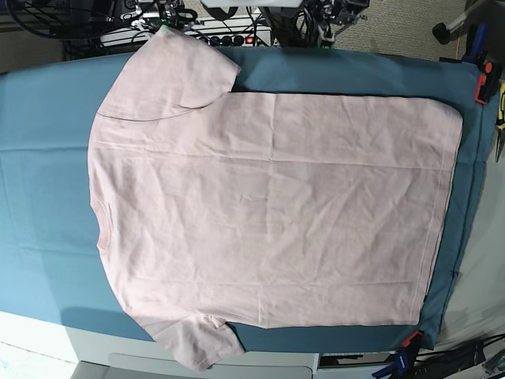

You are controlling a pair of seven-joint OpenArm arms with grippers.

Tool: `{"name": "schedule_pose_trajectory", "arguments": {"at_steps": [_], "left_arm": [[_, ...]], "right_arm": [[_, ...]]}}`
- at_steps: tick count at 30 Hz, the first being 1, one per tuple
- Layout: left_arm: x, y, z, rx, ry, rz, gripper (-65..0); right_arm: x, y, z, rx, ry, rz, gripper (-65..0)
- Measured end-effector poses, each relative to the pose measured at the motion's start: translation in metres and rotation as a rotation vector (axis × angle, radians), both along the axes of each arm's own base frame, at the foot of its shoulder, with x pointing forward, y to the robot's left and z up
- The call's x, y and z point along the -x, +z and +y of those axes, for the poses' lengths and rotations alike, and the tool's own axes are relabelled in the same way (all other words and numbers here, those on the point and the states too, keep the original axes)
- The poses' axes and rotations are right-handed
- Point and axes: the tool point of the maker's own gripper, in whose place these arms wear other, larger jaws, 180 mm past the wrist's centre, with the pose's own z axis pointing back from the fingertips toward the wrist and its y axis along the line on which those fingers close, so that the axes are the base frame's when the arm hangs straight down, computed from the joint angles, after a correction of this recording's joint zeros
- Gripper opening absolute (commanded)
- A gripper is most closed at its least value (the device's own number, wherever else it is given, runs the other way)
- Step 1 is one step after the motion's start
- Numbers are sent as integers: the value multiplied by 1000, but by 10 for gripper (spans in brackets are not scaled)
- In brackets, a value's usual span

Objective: Fold the T-shirt properly

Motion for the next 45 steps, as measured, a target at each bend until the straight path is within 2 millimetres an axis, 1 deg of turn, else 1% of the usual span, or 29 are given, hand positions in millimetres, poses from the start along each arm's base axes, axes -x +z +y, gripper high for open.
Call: {"name": "schedule_pose_trajectory", "arguments": {"at_steps": [3, 5, 8, 9, 10, 12, 13, 14, 15, 17, 19, 20, 21, 23, 25, 26, 27, 28, 30, 31, 33, 34, 35, 37, 39, 40, 43, 45], "left_arm": [[17, 3, 3, 3, 18, 17, -650], [22, 5, 8, -4, 14, 36, -650], [31, 9, 16, -18, 8, 83, -650], [37, 11, 21, -31, -33, 95, -650], [54, 14, 27, -48, -91, 157, -650], [88, 22, 36, -57, -87, 201, -650], [109, 27, 42, -63, -93, 241, -650], [124, 32, 47, -69, -102, 262, -650], [130, 37, 52, -71, -108, 259, -650], [123, 44, 62, -74, -119, 206, -650], [106, 52, 69, -72, -131, 126, -650], [102, 58, 72, -67, -142, 96, -650], [105, 65, 74, -53, -165, 85, -650], [122, 84, 80, -22, -196, 93, -650], [140, 103, 92, -25, -237, 113, -650], [142, 112, 97, -27, -255, 107, -650], [136, 119, 103, -33, -259, 84, -650], [125, 127, 109, -39, -254, 52, -650], [98, 143, 117, -15, -216, -24, -650], [92, 152, 121, 8, -202, -34, -650], [89, 170, 131, 44, -156, -17, -650], [86, 179, 135, 69, -123, -10, -650], [80, 188, 138, 105, -91, -17, -650], [49, 210, 140, 204, -23, -85, -650], [10, 236, 149, 285, 33, -186, -650], [-3, 250, 154, 325, 33, -219, -650], [-27, 289, 170, 400, 1, -282, -650], [-44, 313, 180, 431, -15, -337, -650]], "right_arm": [[11, 5, -9, -16, 17, -4, -538], [22, 11, -19, -8, 36, 0, -538], [47, 22, -34, -8, 81, 24, -538], [57, 26, -37, -9, 95, 35, -538], [67, 30, -43, -4, 107, 50, -538], [82, 42, -50, -24, 116, 53, -538], [87, 48, -56, -17, 117, 46, -538], [92, 55, -62, -5, 131, 45, -538], [95, 63, -69, 6, 144, 41, -538], [101, 77, -78, 25, 172, 34, -538], [103, 90, -84, 35, 194, 21, -538], [102, 96, -85, 36, 206, 9, -538], [101, 102, -84, 32, 209, -4, -538], [95, 114, -83, 31, 226, -25, -538], [88, 126, -83, 32, 240, -42, -538], [84, 133, -84, 34, 231, -55, -538], [78, 140, -87, 39, 213, -69, -538], [71, 147, -90, 39, 181, -93, -538], [53, 164, -96, 21, 128, -142, -538], [45, 173, -98, -2, 101, -166, -538], [27, 194, -106, -46, 35, -221, -538], [18, 206, -110, -70, 5, -260, -538], [9, 219, -115, -93, -18, -299, -538], [-8, 247, -124, -138, -52, -387, -538], [-19, 276, -135, -158, -75, -457, -538], [-23, 289, -141, -173, -91, -490, -538], [-33, 326, -158, -203, -127, -581, -538], [-39, 346, -175, -176, -134, -617, -538]]}}
